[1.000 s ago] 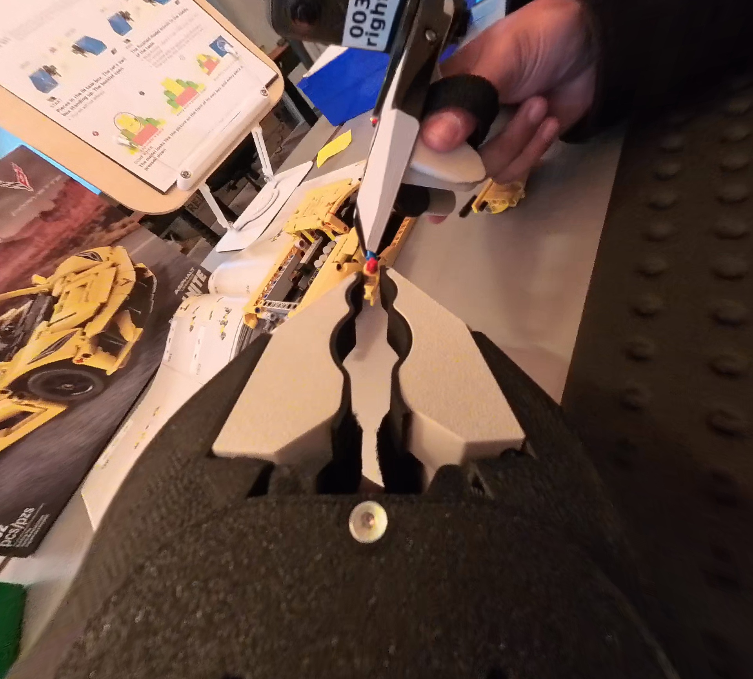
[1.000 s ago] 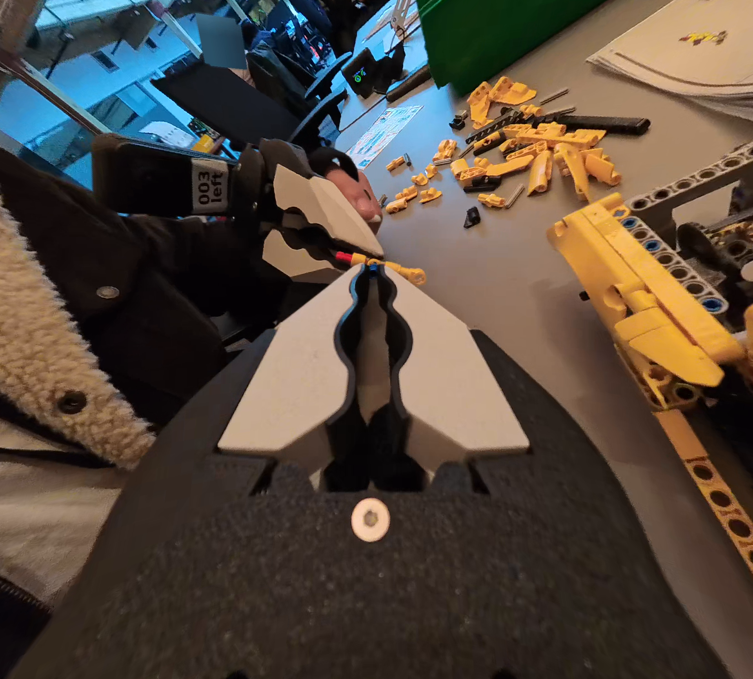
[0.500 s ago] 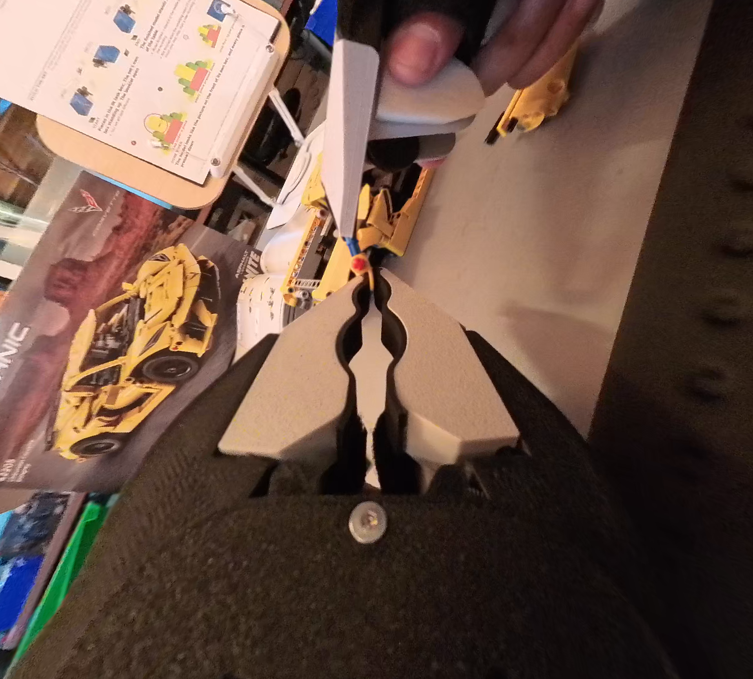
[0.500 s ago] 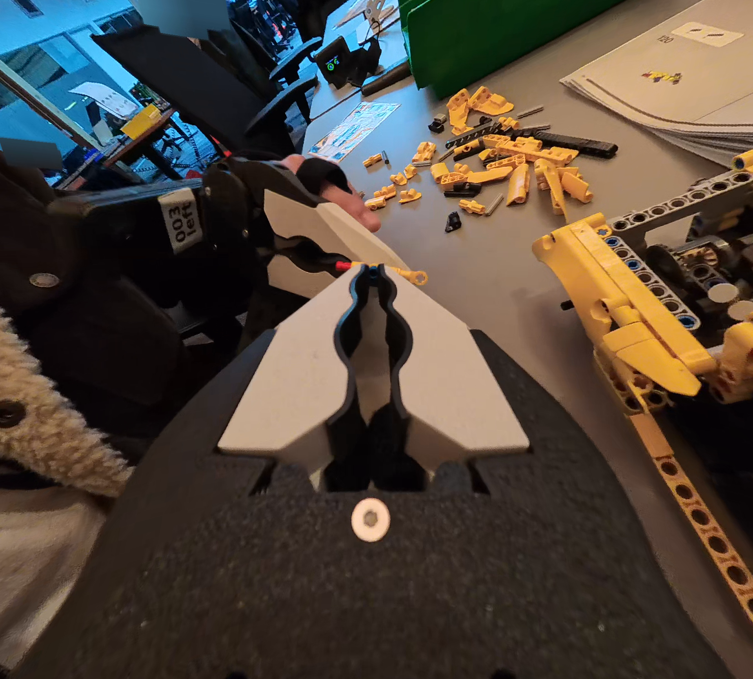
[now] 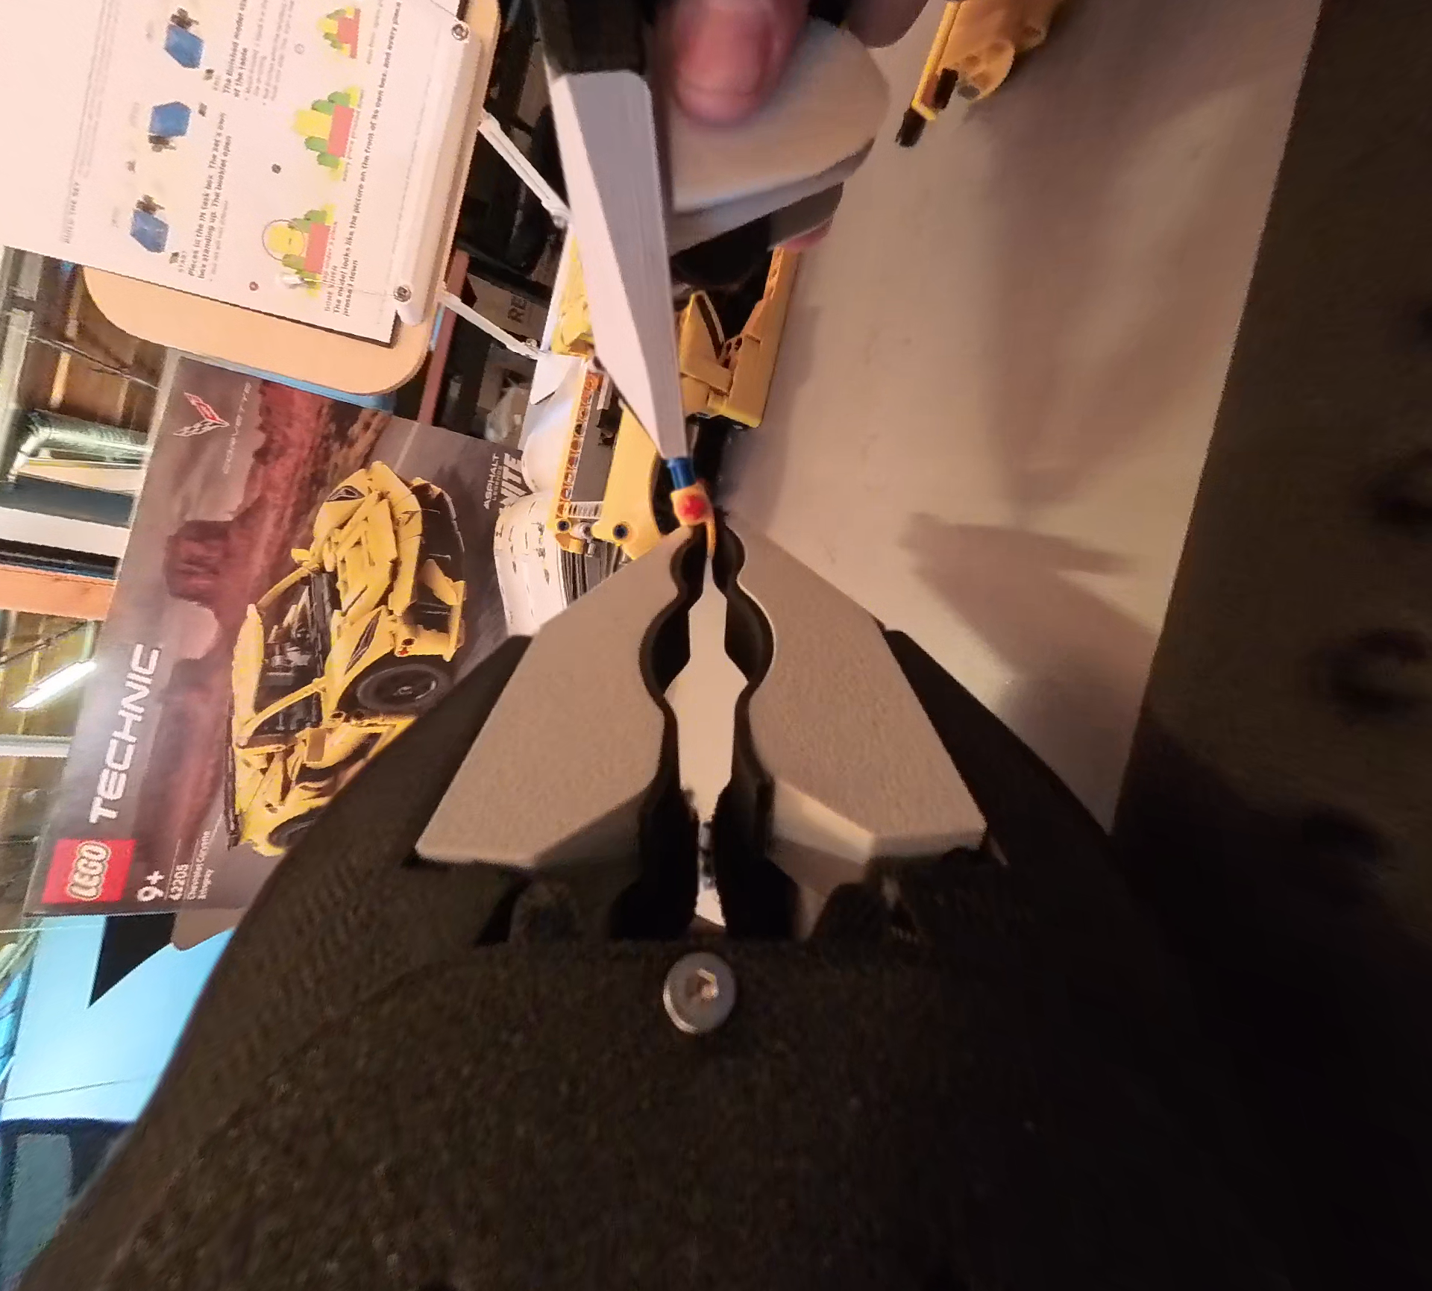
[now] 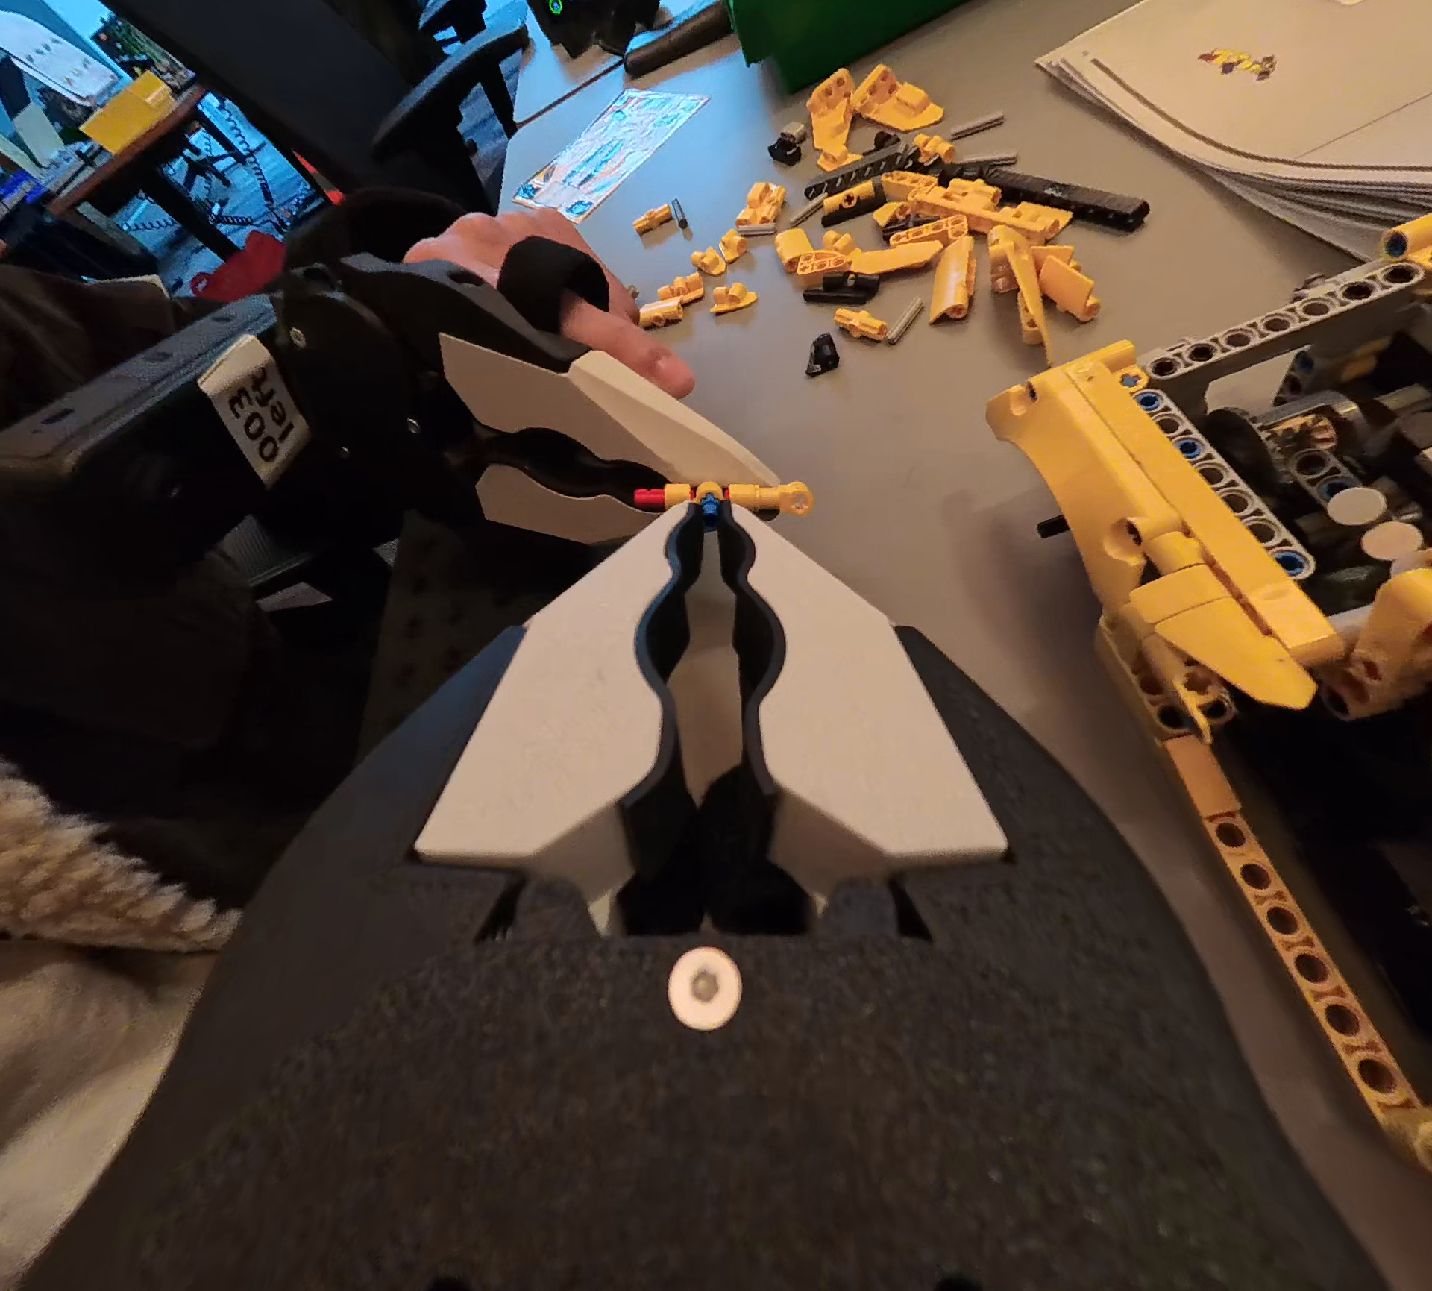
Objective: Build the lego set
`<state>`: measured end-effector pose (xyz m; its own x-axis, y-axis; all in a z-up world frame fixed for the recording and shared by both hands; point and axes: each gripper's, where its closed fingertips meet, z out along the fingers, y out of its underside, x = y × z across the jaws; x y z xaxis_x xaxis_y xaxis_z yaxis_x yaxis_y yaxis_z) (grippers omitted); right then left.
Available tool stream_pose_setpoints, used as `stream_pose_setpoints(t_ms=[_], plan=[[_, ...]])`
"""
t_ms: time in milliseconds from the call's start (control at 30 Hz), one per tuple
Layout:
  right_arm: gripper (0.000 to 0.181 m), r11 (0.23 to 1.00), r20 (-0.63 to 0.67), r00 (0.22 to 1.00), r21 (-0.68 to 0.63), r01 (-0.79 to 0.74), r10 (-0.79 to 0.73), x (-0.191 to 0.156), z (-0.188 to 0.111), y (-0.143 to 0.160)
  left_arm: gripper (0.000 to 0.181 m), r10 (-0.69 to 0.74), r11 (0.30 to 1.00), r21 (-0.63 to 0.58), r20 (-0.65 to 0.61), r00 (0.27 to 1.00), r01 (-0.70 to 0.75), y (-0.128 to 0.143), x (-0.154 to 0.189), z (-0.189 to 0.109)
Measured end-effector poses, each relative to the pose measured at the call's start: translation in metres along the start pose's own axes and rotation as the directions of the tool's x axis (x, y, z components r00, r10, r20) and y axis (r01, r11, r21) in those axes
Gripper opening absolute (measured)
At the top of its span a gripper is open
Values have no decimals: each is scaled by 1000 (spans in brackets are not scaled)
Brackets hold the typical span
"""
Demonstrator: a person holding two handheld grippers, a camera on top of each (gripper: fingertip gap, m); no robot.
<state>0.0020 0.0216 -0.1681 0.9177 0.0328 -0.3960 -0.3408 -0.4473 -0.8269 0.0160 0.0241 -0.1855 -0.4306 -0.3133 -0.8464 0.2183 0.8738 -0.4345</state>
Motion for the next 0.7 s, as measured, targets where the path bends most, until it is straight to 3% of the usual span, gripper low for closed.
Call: stream_pose_setpoints(t_ms=[500,600,700], plan=[[3,1000,64,998,-18,-19,21,-6,3,6,0,-16,999,32,-48,999,18,-7,7,-3],[3,999,13,999,-11,38,-38,-4,4,3,0,-24,999,30,-23,999,25,-6,2,-2],[3,990,-60,990,54,134,-131,-3,-1,-12,0,-147,987,65,-2,989,147,-7,-11,0]])
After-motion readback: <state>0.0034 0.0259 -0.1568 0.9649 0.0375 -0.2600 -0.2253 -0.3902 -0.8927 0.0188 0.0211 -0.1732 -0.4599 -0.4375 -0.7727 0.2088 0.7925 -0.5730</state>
